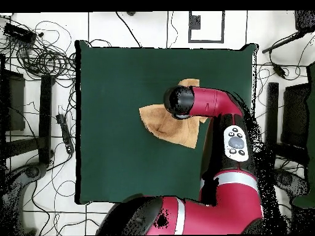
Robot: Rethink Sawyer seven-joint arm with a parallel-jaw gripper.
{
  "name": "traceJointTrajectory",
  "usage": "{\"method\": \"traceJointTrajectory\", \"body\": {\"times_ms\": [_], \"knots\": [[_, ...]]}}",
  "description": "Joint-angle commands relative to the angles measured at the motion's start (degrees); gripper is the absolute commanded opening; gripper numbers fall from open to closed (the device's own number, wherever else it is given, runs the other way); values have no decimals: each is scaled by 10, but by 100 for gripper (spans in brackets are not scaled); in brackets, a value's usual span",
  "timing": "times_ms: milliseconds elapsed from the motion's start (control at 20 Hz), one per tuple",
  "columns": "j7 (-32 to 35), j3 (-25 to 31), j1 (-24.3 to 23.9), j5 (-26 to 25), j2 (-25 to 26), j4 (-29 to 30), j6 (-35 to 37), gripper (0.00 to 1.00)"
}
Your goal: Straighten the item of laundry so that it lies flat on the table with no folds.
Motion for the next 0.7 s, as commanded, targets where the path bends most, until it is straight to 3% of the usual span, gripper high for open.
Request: {"method": "traceJointTrajectory", "body": {"times_ms": [50, 150, 200, 700], "knots": [[60, 60, 11, 17, 12, 57, -27, 100], [64, 60, 11, 18, 12, 58, -29, 100], [67, 60, 12, 19, 12, 58, -30, 0], [64, 61, 12, 21, 14, 53, -24, 0]]}}
